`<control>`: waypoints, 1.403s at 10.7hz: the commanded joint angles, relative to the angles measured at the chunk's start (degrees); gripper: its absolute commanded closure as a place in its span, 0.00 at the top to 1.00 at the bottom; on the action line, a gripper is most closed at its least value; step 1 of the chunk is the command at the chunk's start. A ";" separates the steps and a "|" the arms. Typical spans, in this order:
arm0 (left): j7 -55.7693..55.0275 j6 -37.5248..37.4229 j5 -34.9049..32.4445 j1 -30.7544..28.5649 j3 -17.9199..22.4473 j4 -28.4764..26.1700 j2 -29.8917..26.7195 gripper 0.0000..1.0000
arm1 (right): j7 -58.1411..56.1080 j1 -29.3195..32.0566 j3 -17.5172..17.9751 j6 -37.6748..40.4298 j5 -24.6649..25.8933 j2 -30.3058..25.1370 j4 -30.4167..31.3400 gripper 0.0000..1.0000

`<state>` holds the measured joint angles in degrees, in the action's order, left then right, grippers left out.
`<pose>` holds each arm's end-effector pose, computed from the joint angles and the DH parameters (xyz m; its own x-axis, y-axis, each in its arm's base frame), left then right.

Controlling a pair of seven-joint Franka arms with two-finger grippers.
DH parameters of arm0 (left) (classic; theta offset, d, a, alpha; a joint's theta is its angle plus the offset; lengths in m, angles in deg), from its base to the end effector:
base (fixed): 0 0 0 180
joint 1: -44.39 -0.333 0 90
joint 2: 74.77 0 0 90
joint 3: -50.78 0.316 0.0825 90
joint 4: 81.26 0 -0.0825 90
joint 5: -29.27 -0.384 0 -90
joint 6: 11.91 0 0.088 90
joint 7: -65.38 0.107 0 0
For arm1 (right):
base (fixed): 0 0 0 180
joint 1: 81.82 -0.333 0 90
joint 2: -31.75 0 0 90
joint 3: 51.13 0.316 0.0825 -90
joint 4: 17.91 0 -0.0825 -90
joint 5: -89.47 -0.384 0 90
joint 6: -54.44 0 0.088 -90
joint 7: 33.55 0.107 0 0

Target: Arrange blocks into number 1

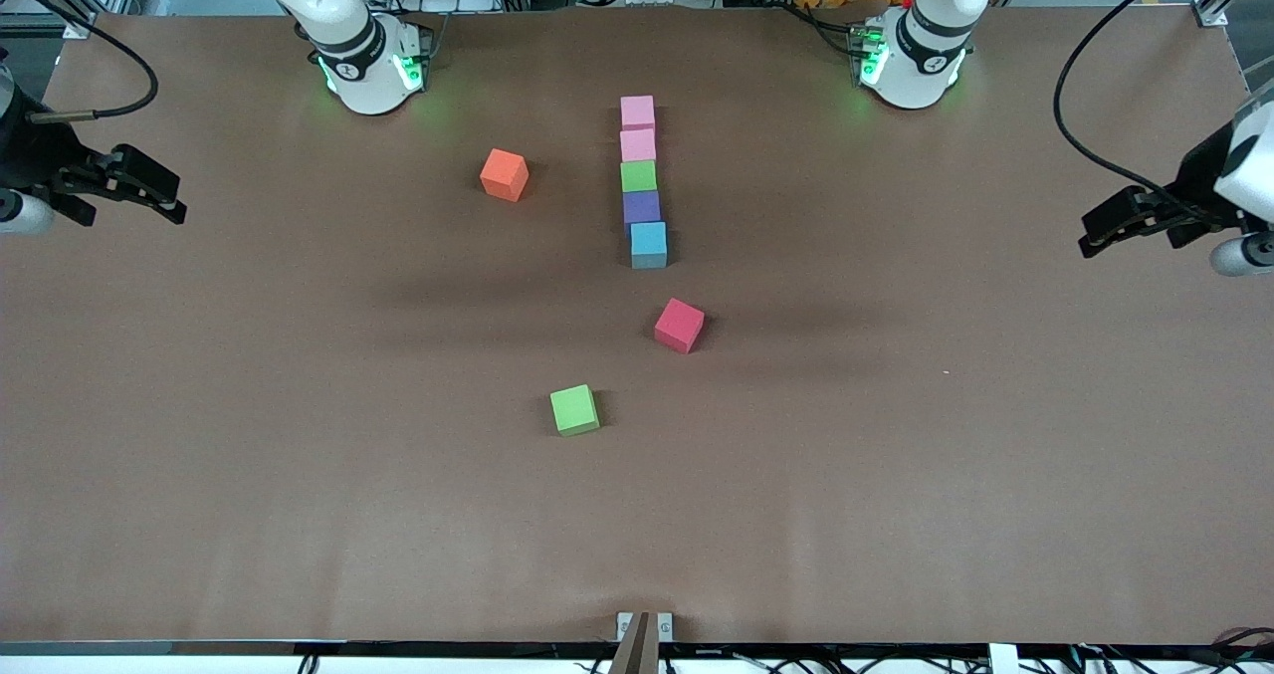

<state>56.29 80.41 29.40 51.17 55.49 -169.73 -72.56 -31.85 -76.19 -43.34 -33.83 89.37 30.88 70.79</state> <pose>0.5702 -0.0218 0.6192 0.9921 0.1222 0.0285 0.1221 -0.9925 0.0037 0.5467 0.0214 0.6408 0.9999 0.0081 0.0075 0.0081 -1.0000 0.0001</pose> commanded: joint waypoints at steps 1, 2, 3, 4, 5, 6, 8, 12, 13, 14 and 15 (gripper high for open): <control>0.74 -1.71 -0.13 0.25 0.82 0.57 -0.72 1.00 | -0.82 0.96 0.74 0.47 0.63 0.34 -0.80 1.00; 0.65 -1.88 -0.13 0.33 0.74 0.57 -0.72 1.00 | -0.73 0.96 0.74 0.47 0.54 0.34 -0.80 1.00; 0.65 -2.50 0.04 0.33 0.56 0.66 -0.72 1.00 | -0.73 0.96 0.74 0.64 0.54 0.34 -0.72 1.00; 0.48 -3.37 0.30 0.42 0.39 1.18 -0.72 1.00 | -0.73 0.96 0.74 0.73 0.54 0.34 -0.72 1.00; 0.13 -4.86 0.31 0.33 -0.14 2.41 -0.63 1.00 | -0.73 0.96 0.74 0.73 0.54 0.34 -0.72 1.00; 0.04 -5.05 0.05 0.25 -0.32 2.68 -0.55 1.00 | -0.64 0.96 0.74 0.73 0.54 0.34 -0.72 1.00; 0.03 -5.05 0.13 0.16 -0.41 2.68 -0.55 1.00 | -0.64 0.96 0.74 0.73 0.54 0.34 -0.63 1.00; 0.03 -5.14 0.13 -1.86 -2.16 2.95 0.07 1.00 | -0.56 0.96 0.74 0.91 0.54 0.34 -0.63 1.00; -0.05 -5.14 0.13 -3.08 -3.03 2.95 0.07 1.00 | -0.64 0.96 0.74 0.91 0.54 0.34 -0.63 1.00; -0.05 -5.14 0.13 -4.66 -4.87 3.03 0.07 1.00 | -0.56 0.96 0.74 0.91 0.54 0.34 -0.63 1.00; -0.31 -5.14 0.13 -5.29 -5.76 3.03 0.07 1.00 | -0.56 0.96 0.74 0.91 0.54 0.34 -0.63 1.00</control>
<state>56.29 76.47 29.41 47.84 51.98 -167.87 -72.83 -31.87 -76.19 -43.35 -33.60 89.37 30.91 70.79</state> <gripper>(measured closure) 0.000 0.000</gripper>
